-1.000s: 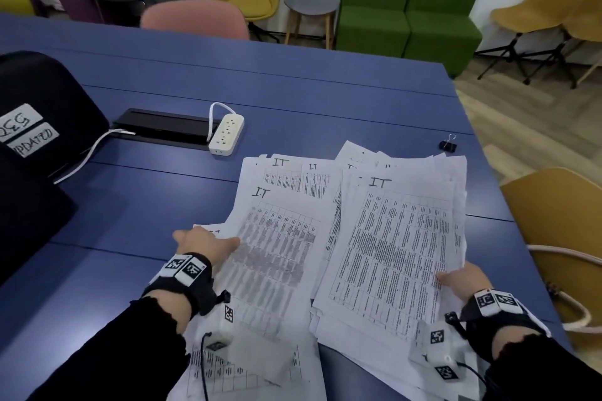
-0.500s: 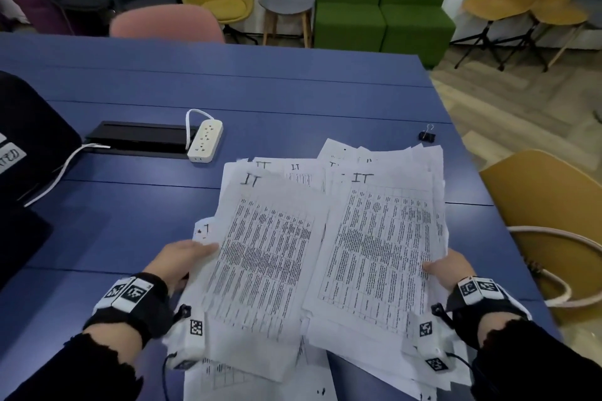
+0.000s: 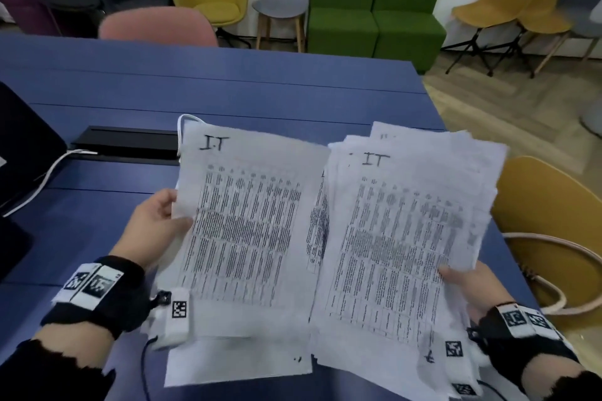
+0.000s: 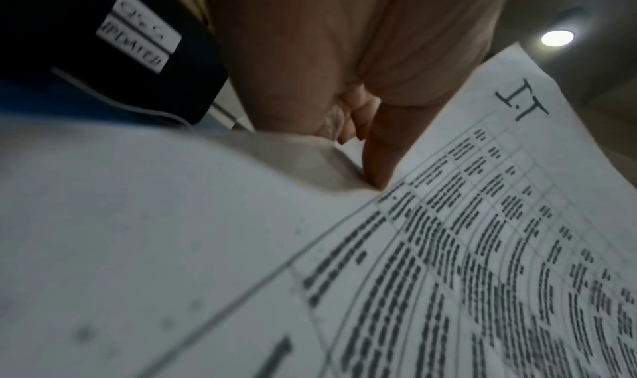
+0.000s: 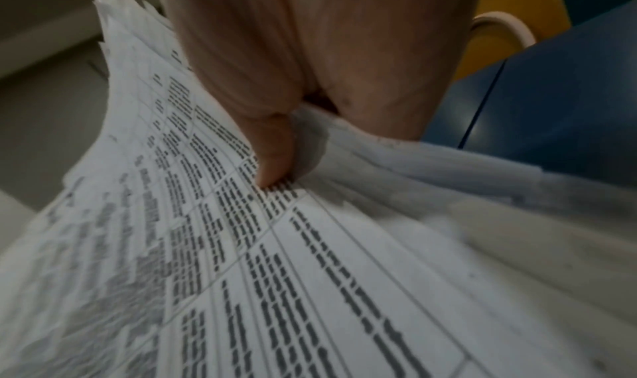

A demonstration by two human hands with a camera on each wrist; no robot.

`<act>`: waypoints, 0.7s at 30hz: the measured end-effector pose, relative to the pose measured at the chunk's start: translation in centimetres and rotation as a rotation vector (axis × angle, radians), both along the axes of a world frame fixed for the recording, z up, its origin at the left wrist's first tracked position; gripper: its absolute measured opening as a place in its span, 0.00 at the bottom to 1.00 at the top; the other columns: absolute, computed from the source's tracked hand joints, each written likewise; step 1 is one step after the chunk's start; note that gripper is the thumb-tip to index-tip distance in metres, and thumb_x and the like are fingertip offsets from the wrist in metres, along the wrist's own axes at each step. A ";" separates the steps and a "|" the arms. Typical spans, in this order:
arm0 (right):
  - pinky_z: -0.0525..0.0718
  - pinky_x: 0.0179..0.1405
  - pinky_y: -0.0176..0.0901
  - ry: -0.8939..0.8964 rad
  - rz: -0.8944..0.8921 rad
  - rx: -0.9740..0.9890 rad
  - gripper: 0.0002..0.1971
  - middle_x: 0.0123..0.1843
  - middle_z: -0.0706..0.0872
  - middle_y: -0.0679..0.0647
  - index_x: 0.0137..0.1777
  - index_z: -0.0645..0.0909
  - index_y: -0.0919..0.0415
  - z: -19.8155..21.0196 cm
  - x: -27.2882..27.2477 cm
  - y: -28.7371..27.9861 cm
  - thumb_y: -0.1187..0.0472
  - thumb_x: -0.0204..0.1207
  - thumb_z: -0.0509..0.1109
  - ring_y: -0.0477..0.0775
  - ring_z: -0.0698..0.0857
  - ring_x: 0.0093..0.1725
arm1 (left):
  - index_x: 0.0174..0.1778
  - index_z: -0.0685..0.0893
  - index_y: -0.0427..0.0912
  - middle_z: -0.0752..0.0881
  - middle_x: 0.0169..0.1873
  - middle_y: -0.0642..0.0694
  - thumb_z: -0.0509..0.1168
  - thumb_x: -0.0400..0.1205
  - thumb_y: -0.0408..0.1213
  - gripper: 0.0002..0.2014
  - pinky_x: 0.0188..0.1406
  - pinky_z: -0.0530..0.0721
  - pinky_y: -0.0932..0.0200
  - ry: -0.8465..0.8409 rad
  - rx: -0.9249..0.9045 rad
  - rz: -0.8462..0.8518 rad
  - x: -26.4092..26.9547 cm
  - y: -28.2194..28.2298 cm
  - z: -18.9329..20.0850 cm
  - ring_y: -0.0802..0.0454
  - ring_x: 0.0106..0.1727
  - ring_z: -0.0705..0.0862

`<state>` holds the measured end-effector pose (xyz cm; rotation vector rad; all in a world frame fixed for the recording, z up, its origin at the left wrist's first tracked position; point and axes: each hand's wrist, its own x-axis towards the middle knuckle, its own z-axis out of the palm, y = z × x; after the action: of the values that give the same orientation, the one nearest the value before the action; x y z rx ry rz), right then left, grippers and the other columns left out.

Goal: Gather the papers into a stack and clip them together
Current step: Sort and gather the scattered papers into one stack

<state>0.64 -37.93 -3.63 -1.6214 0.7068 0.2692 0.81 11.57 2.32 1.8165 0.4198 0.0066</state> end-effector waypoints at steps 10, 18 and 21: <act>0.67 0.73 0.71 -0.111 -0.049 0.310 0.26 0.68 0.83 0.63 0.70 0.77 0.63 2.7 -0.1 -4.2 0.67 0.71 0.72 0.66 0.81 0.66 | 0.76 0.69 0.37 0.83 0.61 0.40 0.63 0.76 0.15 0.32 0.59 0.80 0.52 0.153 0.028 0.122 4.8 -6.8 -5.6 0.43 0.57 0.83; 0.85 0.51 0.68 -0.165 -0.023 0.332 0.31 0.55 0.87 0.66 0.67 0.77 0.68 3.7 1.9 -4.8 0.67 0.61 0.73 0.64 0.90 0.50 | 0.65 0.79 0.25 0.82 0.66 0.33 0.72 0.78 0.47 0.30 0.68 0.77 0.43 0.314 0.217 0.089 6.4 -7.9 -7.4 0.33 0.68 0.80; 0.85 0.51 0.69 -0.211 -0.039 0.336 0.23 0.57 0.87 0.65 0.65 0.80 0.63 3.9 2.6 -5.0 0.70 0.68 0.65 0.65 0.89 0.53 | 0.44 0.86 0.29 0.89 0.47 0.31 0.72 0.78 0.41 0.15 0.53 0.83 0.46 0.274 0.273 0.046 6.1 -7.8 -7.5 0.32 0.53 0.86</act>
<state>3.23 -42.91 0.27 -1.2916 0.5006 0.1744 6.91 3.79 -5.15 2.0844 0.6816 -0.1615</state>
